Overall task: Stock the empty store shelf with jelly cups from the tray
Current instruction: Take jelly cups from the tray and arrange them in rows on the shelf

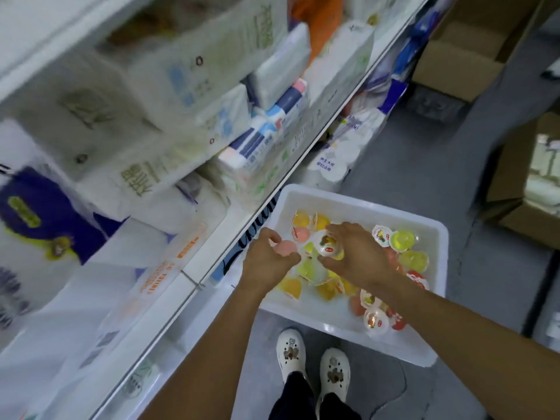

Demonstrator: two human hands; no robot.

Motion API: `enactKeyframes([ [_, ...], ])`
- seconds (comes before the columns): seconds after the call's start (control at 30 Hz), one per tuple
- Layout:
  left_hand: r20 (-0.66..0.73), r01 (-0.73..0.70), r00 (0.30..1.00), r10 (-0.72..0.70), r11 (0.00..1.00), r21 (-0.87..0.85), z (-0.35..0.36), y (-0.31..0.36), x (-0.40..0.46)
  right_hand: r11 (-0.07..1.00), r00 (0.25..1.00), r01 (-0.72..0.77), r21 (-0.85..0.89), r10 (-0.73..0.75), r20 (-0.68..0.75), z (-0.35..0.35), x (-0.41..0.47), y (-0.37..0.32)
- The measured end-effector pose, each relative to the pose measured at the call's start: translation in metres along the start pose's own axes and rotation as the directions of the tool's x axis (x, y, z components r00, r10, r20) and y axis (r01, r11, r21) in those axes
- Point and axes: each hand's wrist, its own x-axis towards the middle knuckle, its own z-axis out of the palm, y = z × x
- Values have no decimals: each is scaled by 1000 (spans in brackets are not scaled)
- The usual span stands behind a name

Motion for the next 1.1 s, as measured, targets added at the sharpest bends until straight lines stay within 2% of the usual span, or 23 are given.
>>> enactKeyframes([
  [0.07, -59, -69, 996, 64, 993, -93, -22, 13, -27, 999, 1000, 28, 38, -28, -1, -27, -7, -19],
  [0.23, -230, -224, 950, 211, 974, -32, -77, 49, -90, 964, 984, 169, 203, -151, -98, -88, -22, -64],
  [0.33, -286, -242, 931, 228, 970, -15, -109, 66, -121, 917, 963, 260, 302, -222, -155, -124, -28, -97],
  [0.47, -376, -277, 889, 262, 961, 15, -149, 82, -161, 844, 949, 314, 435, -271, -158, -162, -32, -142],
  [0.63, -493, -336, 798, 347, 935, 113, -205, 92, -217, 761, 912, 408, 505, -369, -180, -195, -34, -201],
  [0.77, -605, -308, 715, 352, 934, 180, -262, 83, -248, 715, 871, 484, 504, -450, -198, -210, -34, -257],
  [0.97, -709, -264, 643, 289, 953, 149, -337, 51, -285, 618, 803, 582, 528, -538, -256, -205, -32, -361],
  [1.1, -755, -165, 614, 230, 973, 162, -387, 18, -313, 591, 752, 622, 514, -635, -179, -183, -29, -433],
])
